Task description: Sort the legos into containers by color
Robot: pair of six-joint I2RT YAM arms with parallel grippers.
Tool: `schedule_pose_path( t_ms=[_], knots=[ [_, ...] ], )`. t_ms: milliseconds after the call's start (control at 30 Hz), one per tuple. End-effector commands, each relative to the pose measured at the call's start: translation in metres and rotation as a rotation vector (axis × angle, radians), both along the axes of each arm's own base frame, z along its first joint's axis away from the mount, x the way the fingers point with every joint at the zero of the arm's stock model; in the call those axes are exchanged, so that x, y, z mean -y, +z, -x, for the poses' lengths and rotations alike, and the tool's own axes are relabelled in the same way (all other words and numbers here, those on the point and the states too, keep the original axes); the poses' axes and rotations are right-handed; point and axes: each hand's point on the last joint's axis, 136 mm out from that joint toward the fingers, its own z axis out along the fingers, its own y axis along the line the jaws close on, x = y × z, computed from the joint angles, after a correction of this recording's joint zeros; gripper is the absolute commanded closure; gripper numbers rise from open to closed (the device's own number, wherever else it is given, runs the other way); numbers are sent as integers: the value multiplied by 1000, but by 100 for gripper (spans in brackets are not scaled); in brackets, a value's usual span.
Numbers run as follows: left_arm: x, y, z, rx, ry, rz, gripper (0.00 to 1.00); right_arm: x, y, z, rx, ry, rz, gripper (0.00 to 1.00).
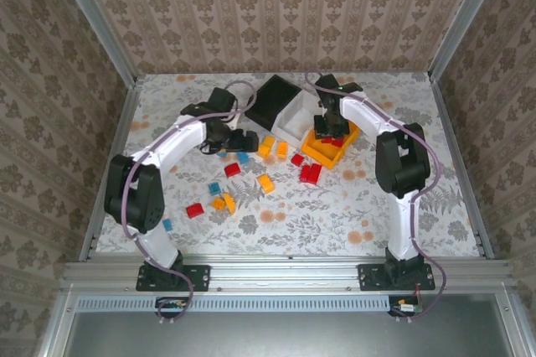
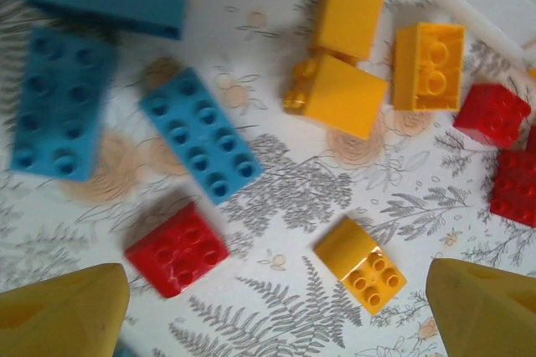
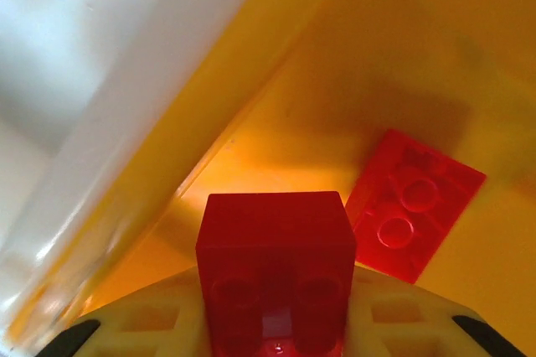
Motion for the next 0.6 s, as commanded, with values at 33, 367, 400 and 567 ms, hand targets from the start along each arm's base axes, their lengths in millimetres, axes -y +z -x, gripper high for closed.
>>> schedule_pose_path(
  t_ms=[33,367,400,567],
  knots=[
    [12,-8,7,-1,-166,-113,7,6,-7,12,-64,-46,-13,68],
    [40,-25,-20,19,-268,-114,10,-2,71,16,87,-42,-117,35],
    [43,-28,-24,23,-282,-122,11,-3,79,19,97,-41,-136,34],
    [54,-44,-35,1,-315,-141,18,-5,103,42,109,-59,-195,34]
  ],
)
